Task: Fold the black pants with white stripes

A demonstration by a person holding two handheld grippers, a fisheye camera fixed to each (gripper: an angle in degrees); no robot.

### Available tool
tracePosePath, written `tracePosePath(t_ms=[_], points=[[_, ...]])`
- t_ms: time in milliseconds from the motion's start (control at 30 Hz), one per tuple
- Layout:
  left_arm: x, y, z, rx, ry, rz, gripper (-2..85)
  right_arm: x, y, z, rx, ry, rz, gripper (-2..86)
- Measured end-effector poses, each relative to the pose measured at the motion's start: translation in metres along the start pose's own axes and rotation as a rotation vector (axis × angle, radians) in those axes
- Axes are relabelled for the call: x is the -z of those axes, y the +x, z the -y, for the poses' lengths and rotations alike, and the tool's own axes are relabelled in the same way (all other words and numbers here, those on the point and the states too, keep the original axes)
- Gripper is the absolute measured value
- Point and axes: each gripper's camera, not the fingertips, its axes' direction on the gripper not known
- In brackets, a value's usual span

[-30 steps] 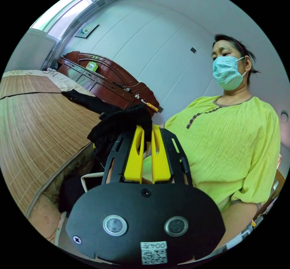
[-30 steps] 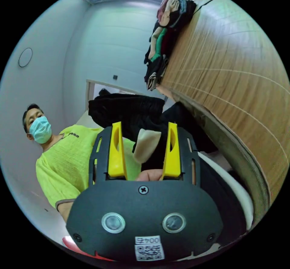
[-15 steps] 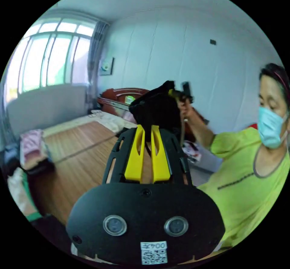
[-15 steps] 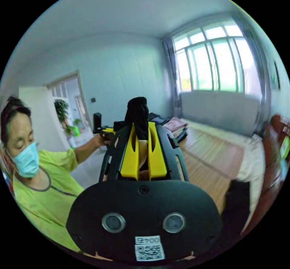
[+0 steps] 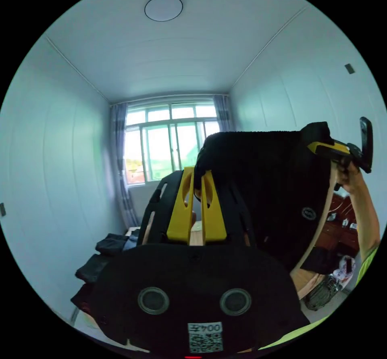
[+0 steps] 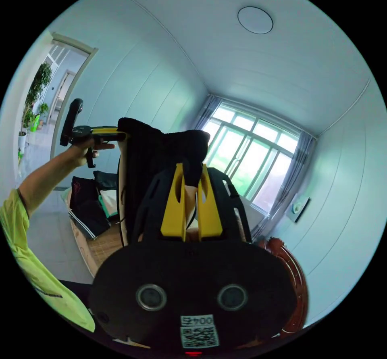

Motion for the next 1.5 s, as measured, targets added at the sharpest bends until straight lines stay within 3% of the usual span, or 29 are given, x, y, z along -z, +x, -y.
tracePosePath(t_ms=[200, 333, 533, 667, 767, 900, 1033, 1200, 1300, 1367, 1467, 1500], points=[[0.003, 0.011, -0.043, -0.047, -0.134, 0.239, 0.8, -0.036, -0.056, 0.016, 0.097, -0.051, 0.055, 3.0], [-0.003, -0.026, -0.080, 0.058, -0.163, 0.310, 0.8, -0.067, -0.086, 0.022, 0.081, -0.075, 0.163, 3.1], [-0.009, -0.116, -0.129, 0.289, -0.091, 0.424, 0.8, -0.118, -0.144, 0.034, 0.028, -0.081, 0.374, 3.2], [-0.002, -0.160, -0.122, 0.377, 0.080, 0.535, 0.8, -0.125, -0.171, 0.036, 0.004, 0.038, 0.491, 3.4], [-0.019, -0.158, -0.097, 0.321, 0.207, 0.576, 0.7, -0.130, -0.154, 0.012, -0.060, 0.125, 0.484, 3.3], [-0.108, -0.130, -0.084, 0.197, 0.204, 0.532, 0.7, -0.171, -0.094, -0.072, -0.223, 0.088, 0.385, 3.3], [-0.278, -0.065, -0.116, 0.075, 0.123, 0.412, 0.7, -0.208, -0.038, -0.183, -0.349, -0.006, 0.287, 3.3], [-0.494, 0.048, -0.200, -0.029, -0.032, 0.153, 0.6, -0.236, 0.039, -0.391, -0.499, -0.178, 0.095, 3.2], [-0.615, 0.137, -0.278, -0.095, -0.155, -0.085, 0.4, -0.240, 0.089, -0.532, -0.681, -0.320, 0.002, 3.3], [-0.699, 0.199, -0.346, -0.136, -0.322, -0.381, 0.2, -0.239, 0.121, -0.627, -0.823, -0.440, -0.063, 3.4], [-0.774, 0.243, -0.424, -0.138, -0.563, -0.764, 0.2, -0.221, 0.158, -0.790, -1.073, -0.615, -0.183, 3.6], [-0.785, 0.247, -0.439, -0.131, -0.602, -0.814, 0.2, -0.212, 0.165, -0.850, -1.160, -0.680, -0.216, 3.7]])
